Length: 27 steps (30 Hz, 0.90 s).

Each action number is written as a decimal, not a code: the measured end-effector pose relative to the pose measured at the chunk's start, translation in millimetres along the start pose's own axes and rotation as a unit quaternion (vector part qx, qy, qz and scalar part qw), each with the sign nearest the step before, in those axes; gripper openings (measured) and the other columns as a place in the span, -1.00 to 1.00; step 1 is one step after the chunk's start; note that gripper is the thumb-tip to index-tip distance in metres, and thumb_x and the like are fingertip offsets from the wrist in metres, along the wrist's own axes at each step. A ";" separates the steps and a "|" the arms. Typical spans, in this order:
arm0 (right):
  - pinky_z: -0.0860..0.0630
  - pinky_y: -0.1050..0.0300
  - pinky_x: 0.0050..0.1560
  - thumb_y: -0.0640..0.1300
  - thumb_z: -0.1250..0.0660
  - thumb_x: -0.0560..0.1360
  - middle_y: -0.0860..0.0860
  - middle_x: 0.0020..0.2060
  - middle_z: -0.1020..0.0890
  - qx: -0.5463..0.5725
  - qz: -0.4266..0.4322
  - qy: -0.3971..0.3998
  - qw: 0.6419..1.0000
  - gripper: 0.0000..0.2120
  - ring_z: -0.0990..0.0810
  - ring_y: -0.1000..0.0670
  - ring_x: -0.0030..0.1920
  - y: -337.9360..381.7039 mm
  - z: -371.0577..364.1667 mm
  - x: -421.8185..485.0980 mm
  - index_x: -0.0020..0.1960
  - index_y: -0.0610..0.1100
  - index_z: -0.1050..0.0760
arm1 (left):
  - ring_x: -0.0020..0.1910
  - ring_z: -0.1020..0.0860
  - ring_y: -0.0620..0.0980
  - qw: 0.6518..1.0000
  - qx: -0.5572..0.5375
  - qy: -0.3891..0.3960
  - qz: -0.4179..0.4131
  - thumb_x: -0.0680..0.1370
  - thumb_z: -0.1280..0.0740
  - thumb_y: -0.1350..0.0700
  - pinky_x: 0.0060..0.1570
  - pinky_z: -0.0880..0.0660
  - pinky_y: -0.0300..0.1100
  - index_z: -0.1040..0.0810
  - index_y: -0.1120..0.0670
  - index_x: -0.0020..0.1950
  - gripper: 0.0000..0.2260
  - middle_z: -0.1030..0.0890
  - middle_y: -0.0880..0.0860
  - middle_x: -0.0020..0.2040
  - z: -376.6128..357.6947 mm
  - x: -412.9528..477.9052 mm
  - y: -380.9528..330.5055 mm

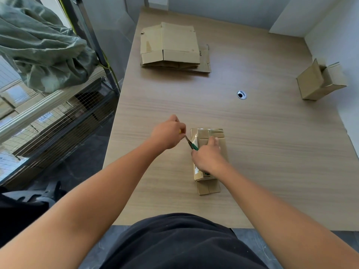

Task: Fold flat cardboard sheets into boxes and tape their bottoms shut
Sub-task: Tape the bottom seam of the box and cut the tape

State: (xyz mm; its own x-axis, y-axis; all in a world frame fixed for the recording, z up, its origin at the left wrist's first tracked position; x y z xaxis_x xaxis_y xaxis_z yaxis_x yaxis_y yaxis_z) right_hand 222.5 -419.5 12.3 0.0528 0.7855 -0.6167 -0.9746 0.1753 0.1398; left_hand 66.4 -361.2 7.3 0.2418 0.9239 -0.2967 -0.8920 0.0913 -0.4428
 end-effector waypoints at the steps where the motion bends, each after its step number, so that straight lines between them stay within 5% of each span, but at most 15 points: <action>1: 0.02 -0.16 0.58 0.08 0.00 0.67 -0.25 0.58 0.05 0.018 0.007 -0.010 1.000 -0.44 0.16 -0.25 0.60 0.3 -2.5 -0.5 0.36 -0.32 -0.49 | -0.05 -0.52 0.01 1.000 -0.009 -0.007 0.003 0.63 -0.28 -0.07 -0.12 -0.50 -0.07 -0.59 -0.07 0.06 -0.87 -0.38 -0.06 0.12 1.0 -5.9 3.2; 5: -0.22 -0.05 0.48 0.14 -0.10 0.66 -0.20 0.51 -0.21 0.197 0.054 -0.064 0.977 -0.52 -0.25 -0.17 0.50 -12.4 6.0 -5.6 0.17 -0.19 -0.63 | 0.05 -0.53 0.03 0.994 -0.102 -0.029 0.023 0.62 -0.29 0.00 0.06 -0.47 -0.08 -0.60 -0.06 0.01 -0.90 -0.42 -0.04 0.12 6.0 -30.3 12.9; 7: -0.44 -0.04 0.24 0.22 -0.19 0.60 -0.14 0.18 -0.48 0.310 0.090 -0.113 0.940 -0.58 -0.52 -0.12 0.17 -24.8 12.4 -12.4 -0.14 -0.08 -0.59 | 0.06 -0.53 0.03 0.983 -0.176 -0.030 0.030 0.62 -0.28 0.05 0.10 -0.50 -0.04 -0.59 -0.13 -0.07 -0.86 -0.44 -0.05 0.10 7.5 -45.3 10.7; 10: -0.46 -0.01 -0.21 0.24 -0.29 0.52 0.00 -0.27 -0.42 0.417 0.121 -0.183 0.882 -0.60 -0.44 -0.05 -0.30 -44.4 24.8 -30.5 -0.30 -0.02 -0.33 | 0.04 -0.57 0.06 0.962 -0.267 -0.038 0.027 0.63 -0.28 0.10 -0.02 -0.61 -0.04 -0.61 -0.18 -0.09 -0.79 -0.46 -0.06 0.11 11.8 -70.2 -3.9; 12: -0.47 -0.01 -0.22 0.11 -0.32 0.58 0.00 -0.30 -0.48 0.477 0.132 -0.164 0.853 -0.74 -0.49 -0.02 -0.30 -52.9 29.1 -41.9 -0.15 -0.04 -0.43 | 0.10 -0.53 -0.02 0.956 -0.291 -0.042 0.017 0.65 -0.26 0.12 -0.08 -0.54 -0.25 -0.64 -0.11 0.01 -0.81 -0.44 -0.04 0.16 12.8 -85.3 -21.4; 15: -0.51 0.02 -0.21 -0.13 -0.37 0.60 -0.03 -0.27 -0.52 0.563 0.174 -0.105 0.801 -0.93 -0.51 -0.01 -0.29 -64.3 29.3 -60.8 0.00 -0.09 -0.50 | 0.11 -0.49 -0.09 0.950 -0.308 -0.052 -0.001 0.68 -0.24 0.12 -0.02 -0.49 -0.25 -0.65 -0.08 0.09 -0.80 -0.41 -0.02 0.20 9.3 -104.8 -55.2; 21: -0.47 0.19 -0.23 -0.07 -0.57 0.43 0.14 -0.39 -0.54 0.542 0.204 -0.054 0.813 -0.75 -0.53 0.13 -0.33 -105.7 16.5 -101.2 0.04 -0.10 -0.62 | 0.00 -0.53 -0.02 0.944 -0.319 -0.083 -0.021 0.68 -0.23 0.16 -0.15 -0.51 -0.36 -0.64 0.02 0.20 -0.79 -0.44 0.03 0.19 -12.1 -139.3 -123.5; 25: -0.57 -0.07 -0.08 -0.09 -0.56 0.44 -0.10 -0.29 -0.62 0.519 0.223 -0.094 0.820 -0.82 -0.59 0.02 -0.22 -139.3 7.8 -124.2 -0.04 -0.15 -0.64 | 0.08 -0.52 -0.02 0.947 -0.306 -0.089 -0.039 0.66 -0.27 0.14 0.04 -0.55 -0.11 -0.63 -0.04 0.24 -0.78 -0.45 0.01 0.13 -47.8 -161.7 -151.9; 27: -0.48 0.10 -0.23 -0.12 -0.53 0.47 -0.01 -0.36 -0.58 0.491 0.251 -0.104 0.828 -0.86 -0.51 0.11 -0.29 -153.9 2.2 -133.8 -0.08 -0.18 -0.65 | 0.09 -0.51 -0.05 0.949 -0.301 -0.092 -0.031 0.66 -0.27 0.15 0.09 -0.52 -0.14 -0.62 -0.03 0.29 -0.75 -0.46 0.02 0.12 -62.4 -173.9 -161.9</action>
State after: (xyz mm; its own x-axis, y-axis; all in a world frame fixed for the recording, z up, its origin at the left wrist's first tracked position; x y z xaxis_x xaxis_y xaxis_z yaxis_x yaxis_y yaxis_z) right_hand 365.9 -550.3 75.0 -0.1700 0.9727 -0.1580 -0.2439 0.1138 0.9631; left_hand 192.7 -559.8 77.7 0.1676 0.9777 -0.1262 -0.4855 -0.0296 -0.8737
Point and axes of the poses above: each hand's wrist, its own x-axis towards the middle knuckle, its own z-axis out of the back of the hand, y = z × x, the point moved 3 cm from there along x, towards the middle knuckle
